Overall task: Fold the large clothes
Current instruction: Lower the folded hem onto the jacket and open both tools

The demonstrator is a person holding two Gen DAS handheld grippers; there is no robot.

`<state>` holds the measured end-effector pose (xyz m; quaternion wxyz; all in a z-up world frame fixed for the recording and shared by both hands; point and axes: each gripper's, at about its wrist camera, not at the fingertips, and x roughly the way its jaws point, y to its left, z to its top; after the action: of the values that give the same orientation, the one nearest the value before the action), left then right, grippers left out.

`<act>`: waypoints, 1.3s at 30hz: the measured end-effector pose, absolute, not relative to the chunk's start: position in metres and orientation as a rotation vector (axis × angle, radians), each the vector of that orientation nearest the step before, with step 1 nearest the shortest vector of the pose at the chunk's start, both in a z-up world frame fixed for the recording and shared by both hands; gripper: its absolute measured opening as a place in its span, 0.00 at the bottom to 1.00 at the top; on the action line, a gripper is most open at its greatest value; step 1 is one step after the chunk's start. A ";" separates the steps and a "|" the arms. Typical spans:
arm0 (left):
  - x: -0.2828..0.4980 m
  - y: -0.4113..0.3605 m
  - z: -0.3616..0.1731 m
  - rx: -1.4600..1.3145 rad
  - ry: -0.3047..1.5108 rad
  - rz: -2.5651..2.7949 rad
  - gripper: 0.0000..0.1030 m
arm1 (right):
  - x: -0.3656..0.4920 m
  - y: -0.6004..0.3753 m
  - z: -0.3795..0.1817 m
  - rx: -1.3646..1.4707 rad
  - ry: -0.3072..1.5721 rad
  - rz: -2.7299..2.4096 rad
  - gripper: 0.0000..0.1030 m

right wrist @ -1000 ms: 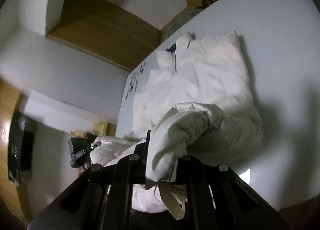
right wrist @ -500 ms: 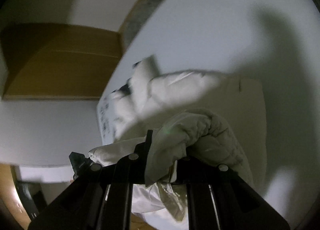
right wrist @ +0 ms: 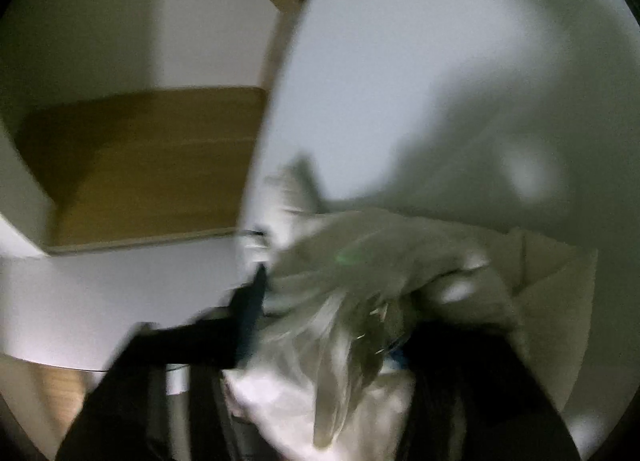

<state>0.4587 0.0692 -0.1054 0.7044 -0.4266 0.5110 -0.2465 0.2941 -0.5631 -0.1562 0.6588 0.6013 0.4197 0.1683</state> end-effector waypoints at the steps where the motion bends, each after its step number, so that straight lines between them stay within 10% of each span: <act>1: 0.456 0.076 -0.087 -0.911 1.095 -0.503 1.00 | 0.288 -0.571 -0.140 1.353 0.878 0.389 0.65; 11: 0.352 0.036 0.027 -0.496 0.768 -0.220 1.00 | 0.216 -0.487 0.005 0.724 0.689 0.108 0.65; 17: 0.346 -0.096 -0.039 -0.243 0.841 -0.176 1.00 | 0.252 -0.334 -0.032 0.387 0.862 0.048 0.16; 27: 0.394 -0.109 -0.117 -0.114 0.880 -0.055 1.00 | 0.329 -0.332 -0.137 0.313 0.957 -0.031 0.15; 39: 0.393 -0.081 -0.102 -0.181 0.839 -0.085 1.00 | 0.306 -0.351 -0.102 0.276 0.852 -0.083 0.16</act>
<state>0.3932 -0.0815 -0.1016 0.9085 -0.0876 0.4064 -0.0413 0.3065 -0.3506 -0.1024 0.9006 0.1336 0.4117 -0.0402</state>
